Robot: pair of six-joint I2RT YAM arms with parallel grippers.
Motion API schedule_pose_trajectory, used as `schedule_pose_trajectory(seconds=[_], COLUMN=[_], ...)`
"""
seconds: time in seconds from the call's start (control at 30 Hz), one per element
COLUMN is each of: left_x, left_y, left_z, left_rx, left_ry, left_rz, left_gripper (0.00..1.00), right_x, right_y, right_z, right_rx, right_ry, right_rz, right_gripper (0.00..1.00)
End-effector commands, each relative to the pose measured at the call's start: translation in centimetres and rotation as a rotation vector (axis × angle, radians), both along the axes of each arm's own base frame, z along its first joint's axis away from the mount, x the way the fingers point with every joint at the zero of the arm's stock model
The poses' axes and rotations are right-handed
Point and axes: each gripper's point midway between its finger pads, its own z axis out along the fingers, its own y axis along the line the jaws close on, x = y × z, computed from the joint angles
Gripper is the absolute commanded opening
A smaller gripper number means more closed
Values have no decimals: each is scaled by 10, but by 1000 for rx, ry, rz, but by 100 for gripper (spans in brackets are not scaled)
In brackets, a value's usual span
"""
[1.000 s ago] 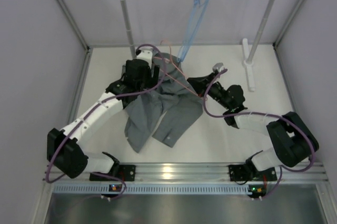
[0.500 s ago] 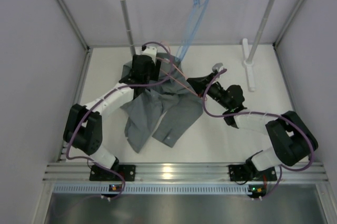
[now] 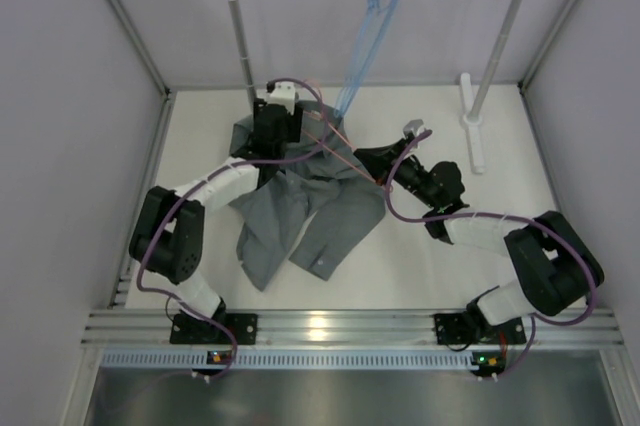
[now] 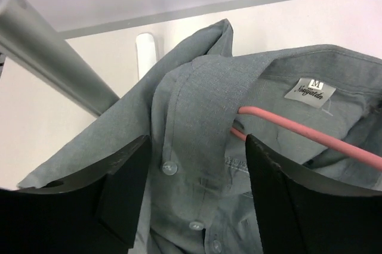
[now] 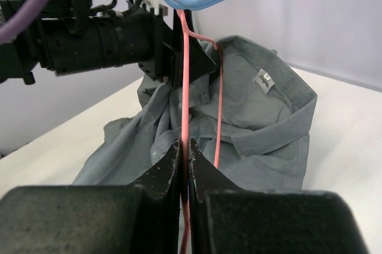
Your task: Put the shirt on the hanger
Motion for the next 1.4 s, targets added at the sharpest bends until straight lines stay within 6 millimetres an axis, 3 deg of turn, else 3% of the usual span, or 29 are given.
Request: schedule_pose_trajectory(seconds=[0.0,0.17,0.3,0.43,0.6,0.83,1.03,1.1,1.23,1.37], left_x=[19,25,24,18,10,-22,-75,-91,-139,-171], left_y=[-3,-1,3,2,-14,-43,-69,-68,-62,-68], left_z=[12,-1,5,23,50,98,148,163,195,207], left_rx=[-45,-30,-75,-103,-150,-227,-270,-286,-330,-401], left_ry=[-71,-45,-55,-79,-104,-115,-114,-125,-127,-93], left_rz=[13,27,54,27,-97,-310,-564,-596,-659,-745], left_gripper=[68,57,18,0,0,0,0,0,0,0], right_x=[-6,-4,-1,4,8,10,-20,-29,-49,-64], right_y=[4,3,4,6,9,13,10,5,-9,-6], right_z=[50,51,50,42,39,39,59,56,69,81], right_rx=[81,69,63,57,65,58,114,135,208,232], right_ry=[-148,-151,-146,-120,-97,-76,-152,-143,-184,-194], right_rz=[35,25,19,17,21,33,120,126,139,215], right_gripper=[0,0,0,0,0,0,0,0,0,0])
